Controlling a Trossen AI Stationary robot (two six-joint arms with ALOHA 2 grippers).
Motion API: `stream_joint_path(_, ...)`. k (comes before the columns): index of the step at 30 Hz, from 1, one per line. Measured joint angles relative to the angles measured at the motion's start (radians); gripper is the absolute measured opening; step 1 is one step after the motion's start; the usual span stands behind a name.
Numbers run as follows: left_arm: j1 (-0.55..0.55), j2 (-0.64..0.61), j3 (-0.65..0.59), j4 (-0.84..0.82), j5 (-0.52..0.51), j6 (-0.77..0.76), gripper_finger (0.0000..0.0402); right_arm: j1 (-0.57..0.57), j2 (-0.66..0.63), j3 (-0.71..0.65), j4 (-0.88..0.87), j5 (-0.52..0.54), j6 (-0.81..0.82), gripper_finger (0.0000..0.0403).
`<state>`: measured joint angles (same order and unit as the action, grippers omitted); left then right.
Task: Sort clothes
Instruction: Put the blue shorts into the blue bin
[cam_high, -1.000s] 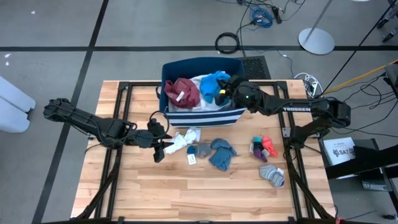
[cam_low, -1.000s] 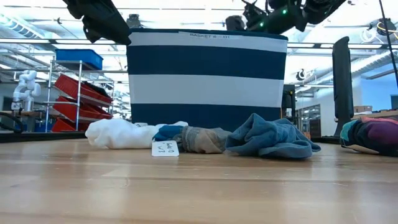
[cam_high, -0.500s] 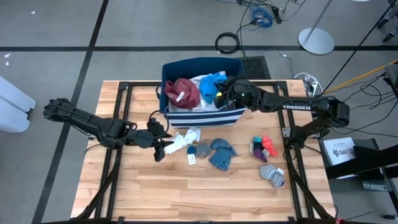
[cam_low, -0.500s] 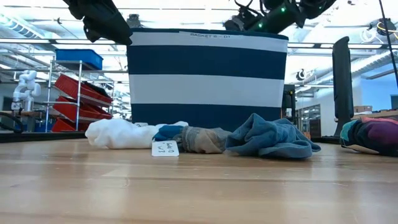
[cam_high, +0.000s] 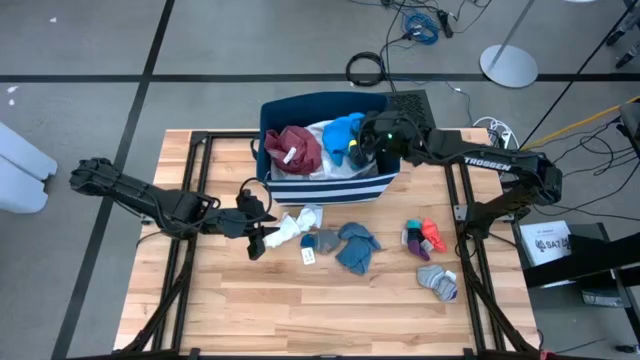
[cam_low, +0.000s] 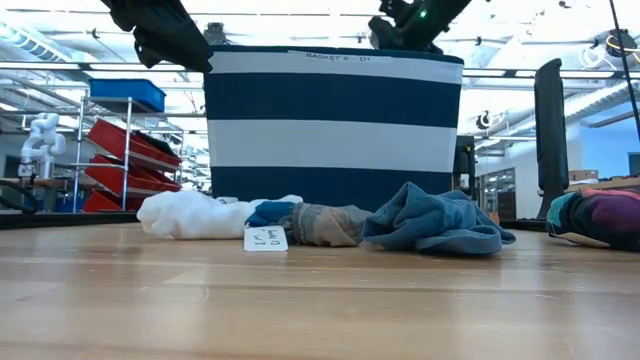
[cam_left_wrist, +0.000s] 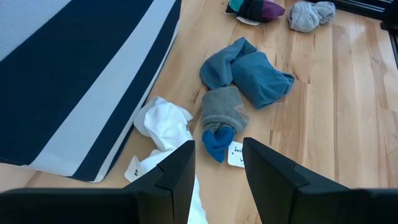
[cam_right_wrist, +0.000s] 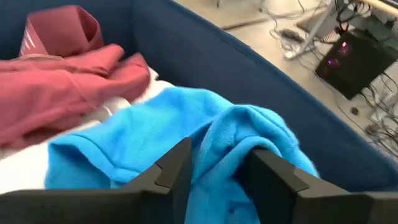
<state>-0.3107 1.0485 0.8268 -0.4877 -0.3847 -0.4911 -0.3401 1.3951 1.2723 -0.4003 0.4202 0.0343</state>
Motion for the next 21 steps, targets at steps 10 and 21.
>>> stream_joint_path(10,0.000,0.000,0.000,0.000,0.000,0.000,0.0144,-0.001,-0.001,0.198,-0.286,-0.003,-0.041,0.0153)
stream_joint_path(21,0.000,0.000,0.000,0.002,0.000,0.000,0.0144,-0.001,0.062,0.221,-0.299,-0.006,0.071,0.0151)
